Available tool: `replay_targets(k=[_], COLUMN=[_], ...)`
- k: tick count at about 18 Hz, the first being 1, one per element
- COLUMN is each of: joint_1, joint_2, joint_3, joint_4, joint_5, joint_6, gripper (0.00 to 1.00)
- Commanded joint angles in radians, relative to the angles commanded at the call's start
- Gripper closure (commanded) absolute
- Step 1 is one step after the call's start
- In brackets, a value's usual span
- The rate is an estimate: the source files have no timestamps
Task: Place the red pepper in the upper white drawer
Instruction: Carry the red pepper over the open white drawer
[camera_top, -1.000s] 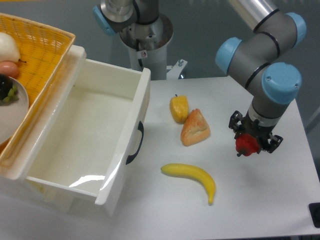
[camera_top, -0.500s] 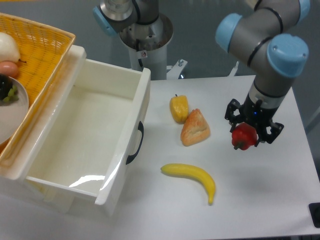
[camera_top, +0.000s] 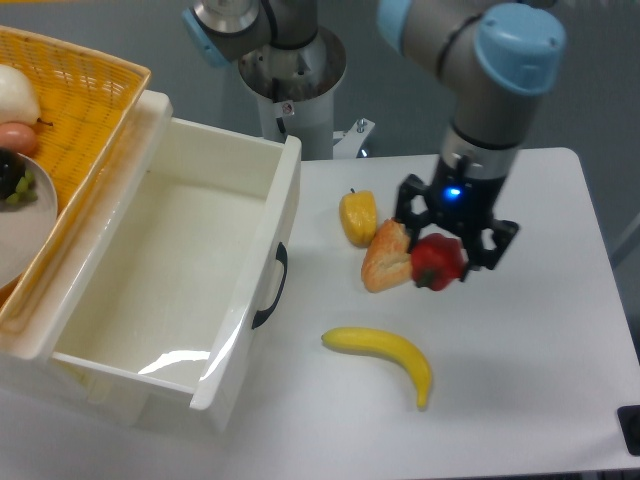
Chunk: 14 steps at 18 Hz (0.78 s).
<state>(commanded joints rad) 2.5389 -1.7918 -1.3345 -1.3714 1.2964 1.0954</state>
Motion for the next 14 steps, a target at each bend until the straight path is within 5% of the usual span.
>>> replay_targets(k=[6,14], joint_1=[-0.107,-0.232], joint_2=[0.065,0.066], joint_3=[-0.014,-0.038], joint_4=[-0.002,0.003], joint_5=[-0.022,-0.016], joint_6=[-0.048,0.037], gripper=[0.86,0.86])
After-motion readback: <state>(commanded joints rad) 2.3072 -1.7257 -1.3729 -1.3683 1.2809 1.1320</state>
